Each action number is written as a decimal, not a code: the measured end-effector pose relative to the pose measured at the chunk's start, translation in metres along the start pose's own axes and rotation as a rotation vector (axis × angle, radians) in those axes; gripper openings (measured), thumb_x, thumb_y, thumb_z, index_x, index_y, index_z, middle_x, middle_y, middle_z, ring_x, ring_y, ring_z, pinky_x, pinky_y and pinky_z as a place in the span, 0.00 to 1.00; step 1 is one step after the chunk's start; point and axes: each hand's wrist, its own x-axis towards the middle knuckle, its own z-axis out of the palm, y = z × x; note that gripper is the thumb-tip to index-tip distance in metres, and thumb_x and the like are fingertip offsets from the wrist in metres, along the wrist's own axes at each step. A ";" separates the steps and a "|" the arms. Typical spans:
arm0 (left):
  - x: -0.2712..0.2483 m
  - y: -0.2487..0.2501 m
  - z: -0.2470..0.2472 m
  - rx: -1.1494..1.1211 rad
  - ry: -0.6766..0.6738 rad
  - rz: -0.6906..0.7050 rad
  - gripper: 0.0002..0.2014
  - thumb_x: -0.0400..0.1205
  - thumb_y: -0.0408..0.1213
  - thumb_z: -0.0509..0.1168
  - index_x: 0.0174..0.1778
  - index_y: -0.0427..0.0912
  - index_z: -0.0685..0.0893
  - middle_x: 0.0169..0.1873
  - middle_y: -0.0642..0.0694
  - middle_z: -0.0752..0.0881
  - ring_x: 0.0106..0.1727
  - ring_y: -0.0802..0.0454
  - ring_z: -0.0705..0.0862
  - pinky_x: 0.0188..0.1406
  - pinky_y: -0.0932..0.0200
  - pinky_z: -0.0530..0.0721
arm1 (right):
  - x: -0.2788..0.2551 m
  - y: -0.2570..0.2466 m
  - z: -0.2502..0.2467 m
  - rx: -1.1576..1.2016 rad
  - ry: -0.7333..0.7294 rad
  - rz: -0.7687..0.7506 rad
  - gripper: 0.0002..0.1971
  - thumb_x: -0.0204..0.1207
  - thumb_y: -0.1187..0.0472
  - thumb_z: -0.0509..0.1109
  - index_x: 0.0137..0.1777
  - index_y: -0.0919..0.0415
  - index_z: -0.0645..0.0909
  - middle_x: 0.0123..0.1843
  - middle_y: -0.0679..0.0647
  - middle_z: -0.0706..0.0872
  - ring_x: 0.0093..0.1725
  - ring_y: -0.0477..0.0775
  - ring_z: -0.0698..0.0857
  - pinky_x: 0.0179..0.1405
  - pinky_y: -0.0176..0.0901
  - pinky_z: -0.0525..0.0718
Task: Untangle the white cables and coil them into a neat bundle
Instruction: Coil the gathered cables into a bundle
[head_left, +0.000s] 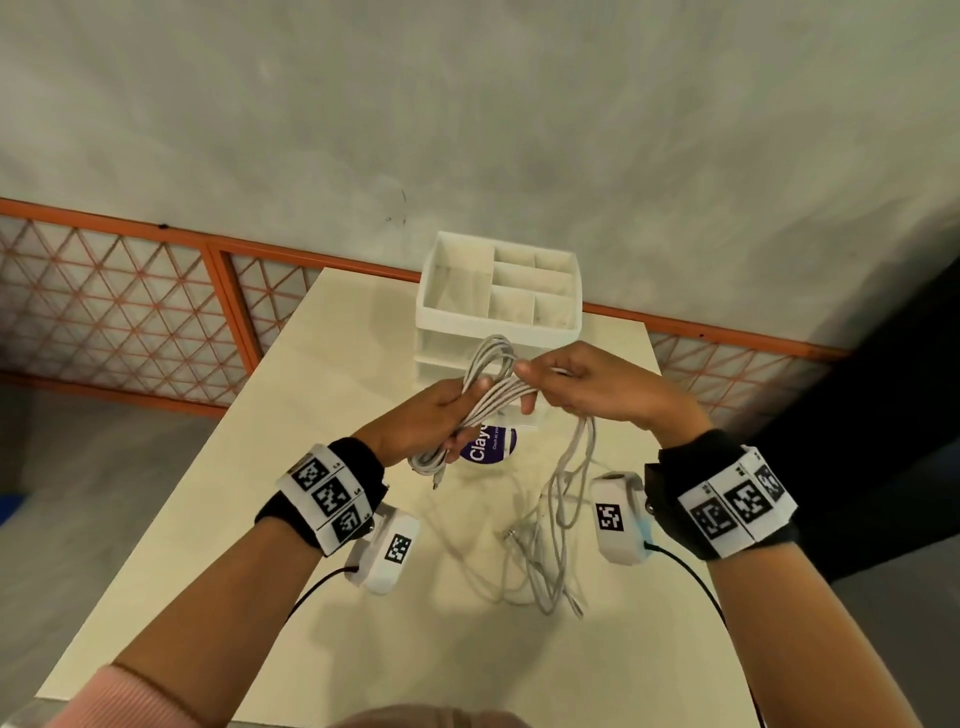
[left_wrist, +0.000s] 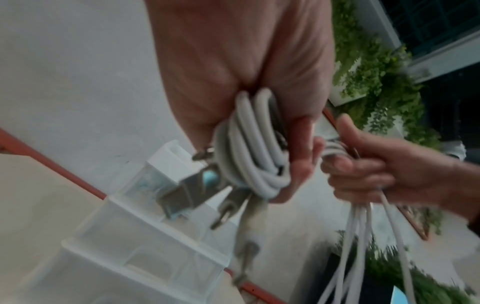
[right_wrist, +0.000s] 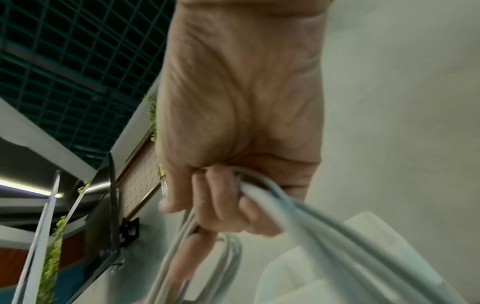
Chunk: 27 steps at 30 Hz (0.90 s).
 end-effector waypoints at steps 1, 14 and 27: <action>0.000 0.000 0.002 0.012 -0.001 -0.024 0.25 0.86 0.57 0.42 0.34 0.48 0.76 0.22 0.45 0.68 0.21 0.54 0.66 0.27 0.57 0.75 | 0.002 -0.003 0.003 -0.012 0.021 -0.025 0.21 0.83 0.47 0.59 0.39 0.59 0.87 0.24 0.38 0.78 0.26 0.36 0.75 0.35 0.27 0.72; -0.002 0.002 0.012 -0.177 -0.079 -0.157 0.35 0.83 0.63 0.33 0.26 0.45 0.73 0.19 0.47 0.64 0.20 0.54 0.59 0.24 0.61 0.67 | 0.024 -0.015 0.013 0.217 0.249 -0.046 0.12 0.73 0.59 0.76 0.46 0.62 0.75 0.24 0.50 0.81 0.23 0.42 0.78 0.29 0.33 0.75; 0.000 0.004 0.012 -0.105 -0.151 -0.079 0.28 0.85 0.43 0.61 0.15 0.50 0.65 0.13 0.55 0.64 0.17 0.56 0.61 0.28 0.58 0.69 | 0.041 0.002 0.018 -0.347 0.389 0.076 0.13 0.79 0.46 0.62 0.42 0.55 0.75 0.35 0.49 0.84 0.38 0.52 0.82 0.41 0.47 0.78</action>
